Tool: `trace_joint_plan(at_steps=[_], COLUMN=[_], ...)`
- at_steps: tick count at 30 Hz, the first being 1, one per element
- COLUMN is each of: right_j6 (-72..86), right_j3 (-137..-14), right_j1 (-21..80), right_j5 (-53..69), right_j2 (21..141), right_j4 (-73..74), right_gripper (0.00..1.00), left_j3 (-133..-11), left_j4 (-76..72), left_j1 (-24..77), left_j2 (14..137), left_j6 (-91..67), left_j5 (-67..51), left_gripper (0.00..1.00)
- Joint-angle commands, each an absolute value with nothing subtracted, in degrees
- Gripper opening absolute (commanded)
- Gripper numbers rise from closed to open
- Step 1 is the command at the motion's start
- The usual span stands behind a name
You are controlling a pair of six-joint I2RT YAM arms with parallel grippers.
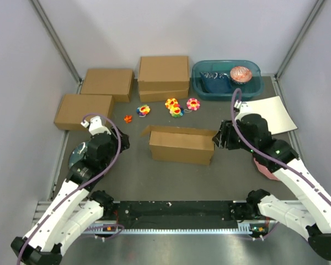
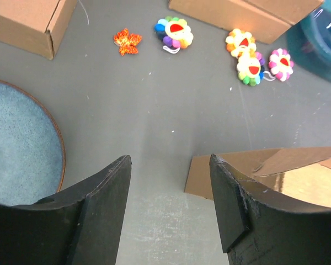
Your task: Fold the paper box
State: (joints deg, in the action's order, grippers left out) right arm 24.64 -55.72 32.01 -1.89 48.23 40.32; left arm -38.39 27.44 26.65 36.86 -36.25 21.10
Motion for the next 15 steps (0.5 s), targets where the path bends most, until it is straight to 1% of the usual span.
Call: trace_joint_plan(at_steps=[1, 4, 5, 7, 8, 12, 15], right_j6=[22.2, 22.0, 22.0, 22.1, 22.1, 21.9, 22.1], right_j3=[-55.9, -55.6, -55.5, -55.5, -55.3, -55.1, -54.9], right_j1=[33.0, 33.0, 33.0, 33.2, 33.1, 34.5, 34.6], right_j5=[-4.6, -5.3, -5.1, -5.0, -4.9, -5.4, -5.4], right_j2=[49.0, 50.0, 50.1, 50.1, 50.0, 50.0, 50.3], right_j4=[38.6, 38.1, 37.7, 37.5, 37.4, 36.8, 36.9], right_gripper=[0.54, 0.51, 0.48, 0.43, 0.38, 0.32, 0.24], left_j3=[-41.7, -41.7, -41.7, -41.7, -41.7, -41.7, -41.9], left_j4=[27.2, 27.0, 26.8, 25.9, 25.6, 24.3, 23.3], left_j1=[26.4, 26.4, 26.4, 26.4, 26.4, 26.4, 26.4], left_j2=[35.2, 34.6, 34.3, 34.1, 33.8, 33.1, 32.7], left_j6=[-35.5, -35.4, -35.4, -35.2, -35.2, -34.6, -33.4], left_j5=[22.3, 22.1, 21.9, 21.1, 20.8, 20.4, 19.7], left_gripper=[0.64, 0.65, 0.65, 0.65, 0.65, 0.64, 0.63])
